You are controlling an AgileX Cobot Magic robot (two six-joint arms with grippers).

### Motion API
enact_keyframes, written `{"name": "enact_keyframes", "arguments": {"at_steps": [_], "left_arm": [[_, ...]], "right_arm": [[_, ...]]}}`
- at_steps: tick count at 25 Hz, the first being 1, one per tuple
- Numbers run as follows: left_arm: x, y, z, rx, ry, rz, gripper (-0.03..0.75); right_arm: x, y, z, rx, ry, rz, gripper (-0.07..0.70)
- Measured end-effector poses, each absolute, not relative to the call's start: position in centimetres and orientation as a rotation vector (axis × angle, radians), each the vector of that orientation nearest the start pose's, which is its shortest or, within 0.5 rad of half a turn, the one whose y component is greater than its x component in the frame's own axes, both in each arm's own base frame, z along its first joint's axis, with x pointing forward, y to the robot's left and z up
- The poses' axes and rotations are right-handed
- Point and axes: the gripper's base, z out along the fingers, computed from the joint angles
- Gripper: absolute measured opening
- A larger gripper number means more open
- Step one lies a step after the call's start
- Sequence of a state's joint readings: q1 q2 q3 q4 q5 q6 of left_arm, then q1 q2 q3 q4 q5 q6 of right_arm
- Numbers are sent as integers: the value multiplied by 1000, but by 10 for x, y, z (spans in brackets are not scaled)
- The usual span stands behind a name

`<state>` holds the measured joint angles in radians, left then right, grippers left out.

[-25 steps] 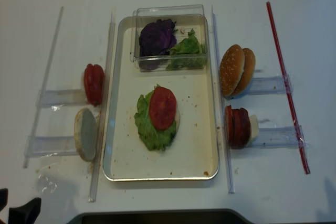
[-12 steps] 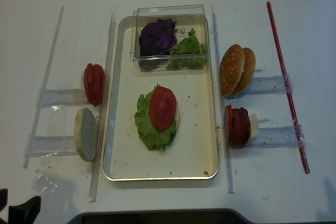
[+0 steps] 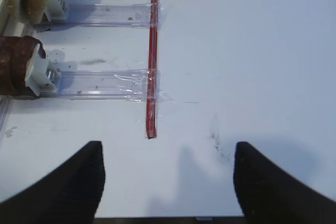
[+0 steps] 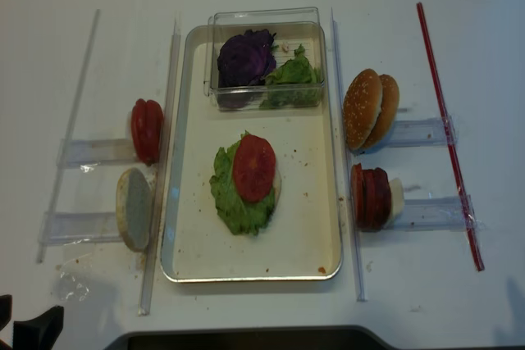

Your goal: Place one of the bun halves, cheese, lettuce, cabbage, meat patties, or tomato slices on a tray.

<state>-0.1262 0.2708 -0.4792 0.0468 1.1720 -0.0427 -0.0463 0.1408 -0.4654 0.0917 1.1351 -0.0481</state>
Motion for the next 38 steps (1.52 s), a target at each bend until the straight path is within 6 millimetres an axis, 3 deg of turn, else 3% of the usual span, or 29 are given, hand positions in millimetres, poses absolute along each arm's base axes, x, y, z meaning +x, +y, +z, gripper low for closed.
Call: {"name": "enact_keyframes", "arguments": {"at_steps": [11,27,38], "left_arm": [[29,3,260,63,2433,8,420],[-9,9,263,21,2169,-13,420],[-9,9,262,18,2168,-12,420]], "right_arm": [[15,7,261,5,2290,69,527],[15,7,261,5,2290,69,527],[15,7,261,5,2290,69,527]]}}
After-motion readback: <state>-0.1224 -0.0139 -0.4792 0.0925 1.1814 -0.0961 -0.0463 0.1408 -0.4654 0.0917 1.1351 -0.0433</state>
